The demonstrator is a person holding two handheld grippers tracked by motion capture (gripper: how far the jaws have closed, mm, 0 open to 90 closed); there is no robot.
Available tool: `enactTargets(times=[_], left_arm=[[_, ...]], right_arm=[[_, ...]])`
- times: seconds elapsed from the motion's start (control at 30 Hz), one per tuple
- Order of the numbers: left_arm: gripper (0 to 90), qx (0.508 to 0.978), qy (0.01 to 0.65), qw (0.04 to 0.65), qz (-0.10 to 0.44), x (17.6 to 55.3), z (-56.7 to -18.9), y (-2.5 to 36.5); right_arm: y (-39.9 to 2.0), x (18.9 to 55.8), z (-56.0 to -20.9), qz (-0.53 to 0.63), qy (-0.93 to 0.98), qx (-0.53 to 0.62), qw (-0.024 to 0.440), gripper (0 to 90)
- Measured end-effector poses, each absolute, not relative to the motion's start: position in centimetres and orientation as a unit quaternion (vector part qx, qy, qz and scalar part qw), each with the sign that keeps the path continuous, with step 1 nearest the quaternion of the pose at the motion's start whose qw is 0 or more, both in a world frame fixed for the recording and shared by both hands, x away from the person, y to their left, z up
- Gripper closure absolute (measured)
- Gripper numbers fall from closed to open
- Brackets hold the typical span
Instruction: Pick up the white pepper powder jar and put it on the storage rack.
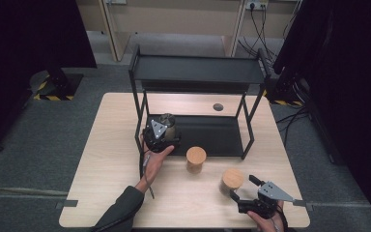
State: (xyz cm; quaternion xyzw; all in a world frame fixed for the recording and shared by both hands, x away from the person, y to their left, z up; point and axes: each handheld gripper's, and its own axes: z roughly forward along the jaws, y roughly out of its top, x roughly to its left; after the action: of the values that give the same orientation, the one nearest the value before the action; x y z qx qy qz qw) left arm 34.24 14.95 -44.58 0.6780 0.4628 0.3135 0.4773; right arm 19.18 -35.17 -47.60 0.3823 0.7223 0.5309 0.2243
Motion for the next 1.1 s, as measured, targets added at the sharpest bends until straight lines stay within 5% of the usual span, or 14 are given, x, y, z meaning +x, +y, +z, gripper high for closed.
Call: enactTargets(times=[1.1], left_arm=[[2.6, 0.689, 0.427, 0.506, 0.294, 30.4, -45.3, 16.4]], right_arm=[[-35.2, 19.2, -47.6, 0.531, 0.722, 0.383, 0.224, 1.8]])
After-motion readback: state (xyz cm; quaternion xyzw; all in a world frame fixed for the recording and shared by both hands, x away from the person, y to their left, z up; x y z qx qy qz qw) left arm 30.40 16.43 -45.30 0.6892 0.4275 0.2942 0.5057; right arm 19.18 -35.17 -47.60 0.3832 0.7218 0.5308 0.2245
